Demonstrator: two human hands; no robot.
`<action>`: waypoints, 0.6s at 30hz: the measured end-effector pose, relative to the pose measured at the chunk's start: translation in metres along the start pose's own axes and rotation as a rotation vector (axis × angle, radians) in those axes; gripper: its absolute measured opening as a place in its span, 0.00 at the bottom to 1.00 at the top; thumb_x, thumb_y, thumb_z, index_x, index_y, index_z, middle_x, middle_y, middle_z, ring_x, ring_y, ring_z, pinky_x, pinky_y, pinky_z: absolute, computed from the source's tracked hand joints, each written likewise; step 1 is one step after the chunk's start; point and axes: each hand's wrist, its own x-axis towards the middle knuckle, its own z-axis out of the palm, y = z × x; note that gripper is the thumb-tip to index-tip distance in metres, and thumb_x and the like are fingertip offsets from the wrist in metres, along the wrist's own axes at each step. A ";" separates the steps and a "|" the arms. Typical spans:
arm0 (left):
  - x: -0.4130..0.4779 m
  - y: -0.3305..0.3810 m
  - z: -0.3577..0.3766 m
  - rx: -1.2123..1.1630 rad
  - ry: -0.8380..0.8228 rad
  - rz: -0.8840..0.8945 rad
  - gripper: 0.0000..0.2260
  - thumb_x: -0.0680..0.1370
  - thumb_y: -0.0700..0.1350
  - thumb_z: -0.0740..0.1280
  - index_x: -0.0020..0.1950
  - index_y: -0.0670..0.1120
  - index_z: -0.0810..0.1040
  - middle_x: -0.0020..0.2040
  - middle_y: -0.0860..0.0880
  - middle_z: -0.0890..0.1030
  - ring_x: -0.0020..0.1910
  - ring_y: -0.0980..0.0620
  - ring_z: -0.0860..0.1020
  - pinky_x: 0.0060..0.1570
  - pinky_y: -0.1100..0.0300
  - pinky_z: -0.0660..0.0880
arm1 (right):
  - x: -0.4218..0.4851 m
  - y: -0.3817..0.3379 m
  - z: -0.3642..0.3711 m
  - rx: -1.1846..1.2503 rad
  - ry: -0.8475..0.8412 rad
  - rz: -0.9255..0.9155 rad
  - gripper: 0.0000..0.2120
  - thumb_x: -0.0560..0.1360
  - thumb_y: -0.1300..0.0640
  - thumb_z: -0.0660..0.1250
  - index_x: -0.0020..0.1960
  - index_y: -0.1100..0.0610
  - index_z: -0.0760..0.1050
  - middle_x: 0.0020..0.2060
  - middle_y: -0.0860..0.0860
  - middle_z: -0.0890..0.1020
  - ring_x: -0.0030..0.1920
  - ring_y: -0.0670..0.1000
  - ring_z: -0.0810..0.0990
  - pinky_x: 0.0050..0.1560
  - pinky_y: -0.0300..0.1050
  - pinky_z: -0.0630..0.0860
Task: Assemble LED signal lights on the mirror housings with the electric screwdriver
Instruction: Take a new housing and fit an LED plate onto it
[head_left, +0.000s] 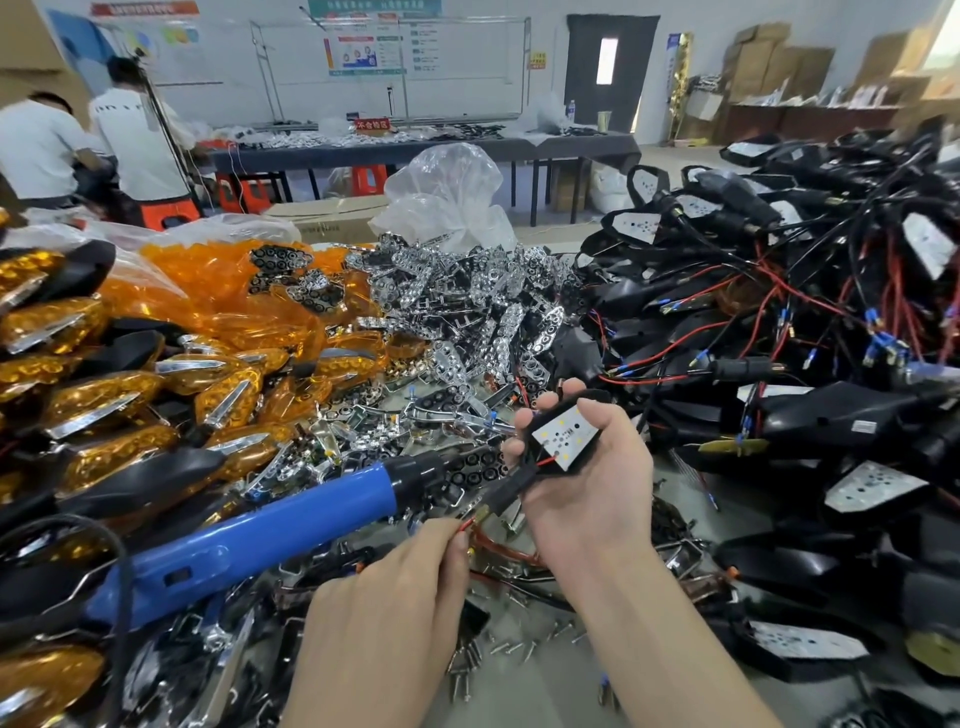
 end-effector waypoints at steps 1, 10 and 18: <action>0.000 0.000 0.000 0.002 0.001 0.000 0.13 0.80 0.52 0.59 0.43 0.52 0.81 0.23 0.57 0.73 0.17 0.57 0.71 0.16 0.63 0.63 | 0.000 0.000 -0.001 -0.003 -0.004 -0.003 0.09 0.66 0.59 0.64 0.46 0.55 0.77 0.37 0.52 0.79 0.33 0.54 0.79 0.31 0.44 0.74; 0.001 0.001 -0.003 -0.007 -0.048 -0.003 0.14 0.79 0.53 0.56 0.43 0.53 0.80 0.23 0.58 0.73 0.17 0.59 0.69 0.22 0.72 0.52 | 0.003 0.000 -0.001 -0.011 0.028 0.006 0.10 0.78 0.60 0.60 0.44 0.54 0.79 0.36 0.51 0.80 0.33 0.53 0.80 0.30 0.43 0.74; 0.001 0.002 -0.002 -0.020 -0.036 0.018 0.08 0.78 0.50 0.64 0.41 0.52 0.80 0.24 0.58 0.74 0.17 0.58 0.70 0.22 0.71 0.53 | 0.003 0.000 0.001 -0.035 0.038 0.007 0.07 0.81 0.58 0.60 0.49 0.54 0.76 0.35 0.50 0.79 0.32 0.52 0.79 0.29 0.42 0.74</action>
